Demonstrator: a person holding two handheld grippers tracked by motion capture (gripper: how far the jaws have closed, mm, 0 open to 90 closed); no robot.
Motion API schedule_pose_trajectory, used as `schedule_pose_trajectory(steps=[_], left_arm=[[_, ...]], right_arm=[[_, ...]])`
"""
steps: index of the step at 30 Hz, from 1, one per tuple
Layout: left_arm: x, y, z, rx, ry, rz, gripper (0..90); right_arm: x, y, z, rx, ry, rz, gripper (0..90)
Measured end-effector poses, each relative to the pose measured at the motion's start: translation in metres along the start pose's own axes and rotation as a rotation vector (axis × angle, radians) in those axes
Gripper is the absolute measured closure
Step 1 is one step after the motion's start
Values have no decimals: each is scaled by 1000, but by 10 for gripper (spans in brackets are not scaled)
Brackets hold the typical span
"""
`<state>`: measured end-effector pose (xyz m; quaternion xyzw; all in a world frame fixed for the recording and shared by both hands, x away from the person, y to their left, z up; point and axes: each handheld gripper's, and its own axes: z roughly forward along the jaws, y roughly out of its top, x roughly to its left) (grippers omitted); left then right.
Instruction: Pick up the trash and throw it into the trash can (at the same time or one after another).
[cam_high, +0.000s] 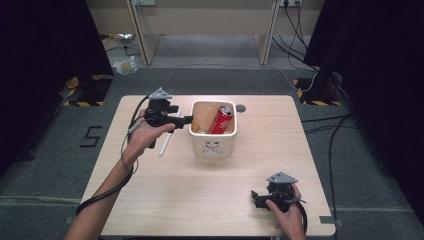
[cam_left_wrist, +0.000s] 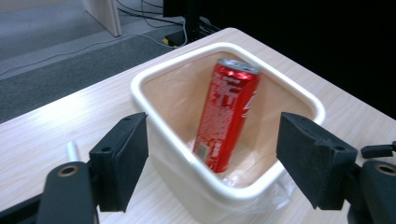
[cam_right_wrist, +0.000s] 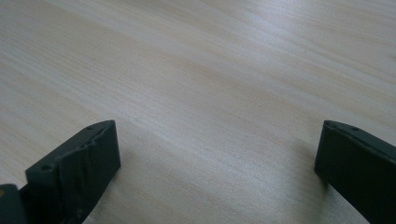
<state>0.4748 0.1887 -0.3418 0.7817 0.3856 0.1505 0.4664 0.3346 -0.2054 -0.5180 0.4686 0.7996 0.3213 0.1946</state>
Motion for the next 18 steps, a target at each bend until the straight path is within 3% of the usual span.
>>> schedule_pose_trajectory(steps=[12, 18], left_arm=[[26, -22, -9, -1, 49, -46, 248], [38, -34, -4, 13, 96, -60, 248]], right_arm=[[0, 0, 0, -1, 0, 0, 3], [0, 0, 0, -1, 0, 0, 3]])
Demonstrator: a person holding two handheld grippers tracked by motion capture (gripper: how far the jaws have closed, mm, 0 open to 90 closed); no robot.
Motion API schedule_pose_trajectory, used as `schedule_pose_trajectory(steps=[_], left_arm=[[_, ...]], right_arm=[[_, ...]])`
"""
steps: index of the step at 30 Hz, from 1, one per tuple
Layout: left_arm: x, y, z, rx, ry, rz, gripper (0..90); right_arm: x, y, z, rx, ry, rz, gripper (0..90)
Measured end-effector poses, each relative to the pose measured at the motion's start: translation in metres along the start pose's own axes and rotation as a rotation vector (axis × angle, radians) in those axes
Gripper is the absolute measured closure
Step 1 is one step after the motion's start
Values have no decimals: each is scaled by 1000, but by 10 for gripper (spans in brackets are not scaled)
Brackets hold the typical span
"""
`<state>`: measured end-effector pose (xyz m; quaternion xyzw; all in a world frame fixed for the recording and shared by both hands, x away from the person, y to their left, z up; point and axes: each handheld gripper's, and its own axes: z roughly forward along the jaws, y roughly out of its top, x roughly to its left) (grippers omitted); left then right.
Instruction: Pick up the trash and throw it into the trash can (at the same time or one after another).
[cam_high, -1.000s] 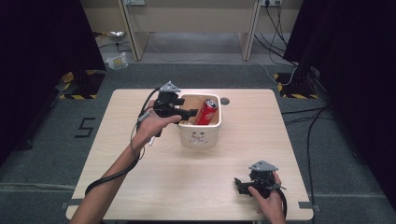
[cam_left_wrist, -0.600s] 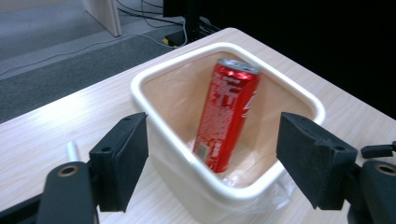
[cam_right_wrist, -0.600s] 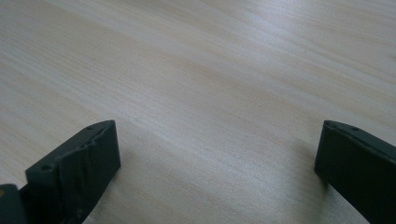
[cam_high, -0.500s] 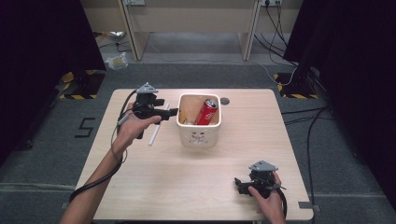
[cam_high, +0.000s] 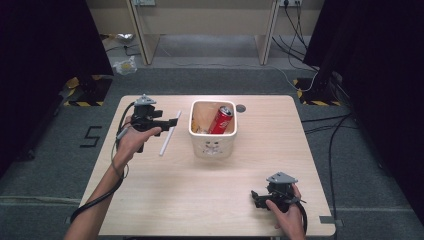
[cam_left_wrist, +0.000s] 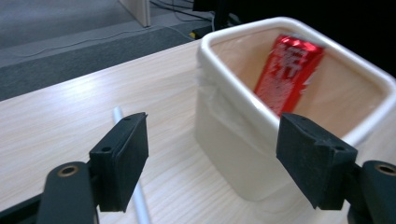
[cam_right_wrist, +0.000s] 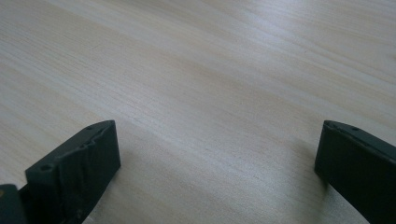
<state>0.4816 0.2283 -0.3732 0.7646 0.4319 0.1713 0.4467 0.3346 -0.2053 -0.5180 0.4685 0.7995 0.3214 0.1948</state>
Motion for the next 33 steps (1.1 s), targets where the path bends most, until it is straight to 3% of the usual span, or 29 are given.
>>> schedule_pose_trajectory(steps=[3, 7, 23, 33], left_arm=[[9, -10, 12, 21, 27, -22, 248], [13, -17, 20, 32, 33, -39, 247], [26, -41, 49, 77, 85, -48, 182], [35, -58, 71, 130, 111, -56, 283]], right_arm=[[0, 0, 0, 1, 0, 0, 3], [0, 0, 0, 1, 0, 0, 3], [0, 0, 0, 1, 0, 0, 3], [0, 0, 0, 0, 0, 0, 3]])
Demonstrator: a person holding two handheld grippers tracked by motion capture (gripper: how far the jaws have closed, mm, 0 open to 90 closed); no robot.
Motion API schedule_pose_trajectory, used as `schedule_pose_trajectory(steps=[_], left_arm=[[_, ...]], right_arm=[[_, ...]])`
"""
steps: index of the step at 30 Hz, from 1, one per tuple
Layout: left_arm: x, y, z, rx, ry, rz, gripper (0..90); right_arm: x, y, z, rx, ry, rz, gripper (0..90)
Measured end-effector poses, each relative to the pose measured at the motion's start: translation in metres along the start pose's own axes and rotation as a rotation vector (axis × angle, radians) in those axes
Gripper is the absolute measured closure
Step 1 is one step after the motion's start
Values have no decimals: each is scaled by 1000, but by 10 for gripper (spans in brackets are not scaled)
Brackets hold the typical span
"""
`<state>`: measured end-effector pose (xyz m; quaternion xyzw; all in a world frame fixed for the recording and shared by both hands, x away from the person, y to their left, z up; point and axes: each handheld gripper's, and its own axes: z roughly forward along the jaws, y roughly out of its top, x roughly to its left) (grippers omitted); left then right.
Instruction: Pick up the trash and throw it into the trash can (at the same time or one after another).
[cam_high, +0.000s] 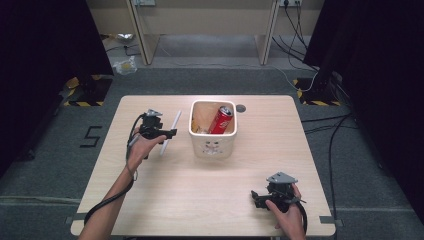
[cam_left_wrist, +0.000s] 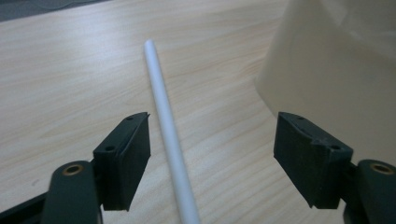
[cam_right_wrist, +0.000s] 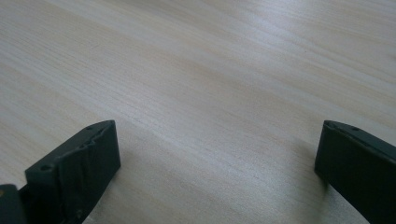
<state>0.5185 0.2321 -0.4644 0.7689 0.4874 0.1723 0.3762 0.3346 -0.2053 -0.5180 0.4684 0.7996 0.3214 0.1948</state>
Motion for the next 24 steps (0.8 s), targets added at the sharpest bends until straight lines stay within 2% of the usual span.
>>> schedule_pose_trajectory(steps=[9, 13, 14, 15, 24], left_arm=[[3, -9, 17, 32, 32, 1, 356], [4, -12, 22, 51, 41, 19, 465], [4, -13, 24, 52, 45, 22, 465], [5, -14, 26, 54, 58, 25, 513], [6, -18, 34, 75, 75, 22, 606]], right_arm=[[0, 0, 0, 1, 0, 0, 3], [0, 0, 0, 0, 0, 0, 3], [0, 0, 0, 0, 0, 0, 3], [0, 0, 0, 1, 0, 0, 3], [0, 0, 0, 2, 0, 0, 3]])
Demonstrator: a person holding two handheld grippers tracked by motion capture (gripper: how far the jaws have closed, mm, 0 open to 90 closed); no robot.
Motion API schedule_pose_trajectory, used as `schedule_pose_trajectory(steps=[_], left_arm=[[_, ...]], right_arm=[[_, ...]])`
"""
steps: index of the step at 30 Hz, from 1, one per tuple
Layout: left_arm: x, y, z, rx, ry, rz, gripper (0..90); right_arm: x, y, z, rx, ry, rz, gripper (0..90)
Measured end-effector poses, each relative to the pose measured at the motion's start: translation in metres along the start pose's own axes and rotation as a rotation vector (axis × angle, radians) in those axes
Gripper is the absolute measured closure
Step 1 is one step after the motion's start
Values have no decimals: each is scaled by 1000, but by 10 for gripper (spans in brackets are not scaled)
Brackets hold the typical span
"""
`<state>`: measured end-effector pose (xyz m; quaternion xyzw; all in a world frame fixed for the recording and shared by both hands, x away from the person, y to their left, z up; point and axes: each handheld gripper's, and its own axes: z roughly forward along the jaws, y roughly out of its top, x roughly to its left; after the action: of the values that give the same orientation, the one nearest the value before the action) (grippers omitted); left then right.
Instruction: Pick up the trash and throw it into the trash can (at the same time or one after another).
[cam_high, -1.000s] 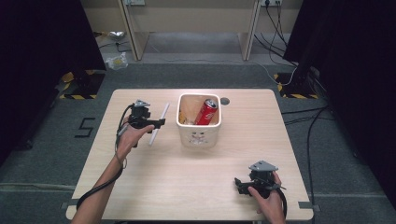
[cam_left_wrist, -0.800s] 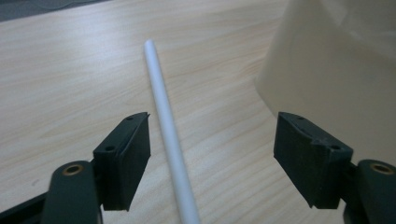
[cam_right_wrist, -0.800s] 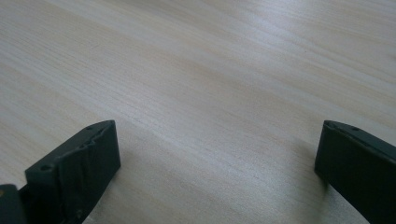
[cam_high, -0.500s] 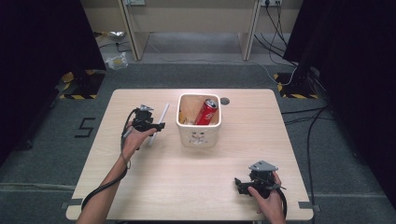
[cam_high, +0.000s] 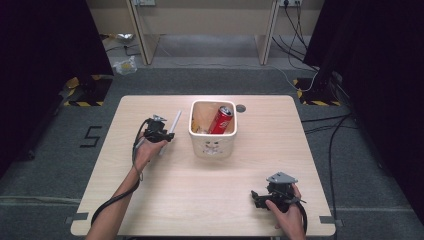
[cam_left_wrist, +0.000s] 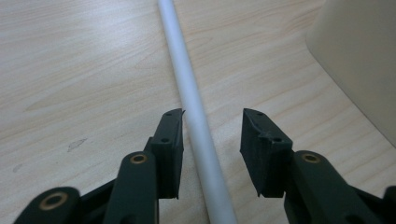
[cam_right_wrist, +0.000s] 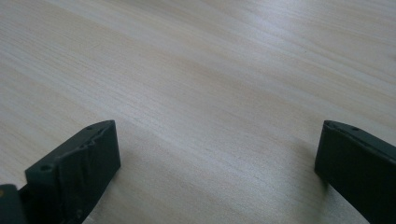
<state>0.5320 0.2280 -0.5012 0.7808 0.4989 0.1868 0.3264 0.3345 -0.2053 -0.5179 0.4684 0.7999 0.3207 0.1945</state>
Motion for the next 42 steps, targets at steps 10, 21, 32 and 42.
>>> schedule_pose_trajectory(steps=[10, 21, 32, 42], left_arm=[[2, -2, 7, 11, 11, -2, 696], [1, 0, 7, 11, 17, 4, 789], [3, 17, -23, -57, -13, 5, 790], [3, 35, -54, -99, -43, 10, 790]], right_arm=[[0, 0, 0, -1, -1, 0, 3], [0, 0, 0, -1, 0, 0, 3], [0, 0, 0, -1, 0, 0, 3], [0, 0, 0, -2, 0, 0, 3]])
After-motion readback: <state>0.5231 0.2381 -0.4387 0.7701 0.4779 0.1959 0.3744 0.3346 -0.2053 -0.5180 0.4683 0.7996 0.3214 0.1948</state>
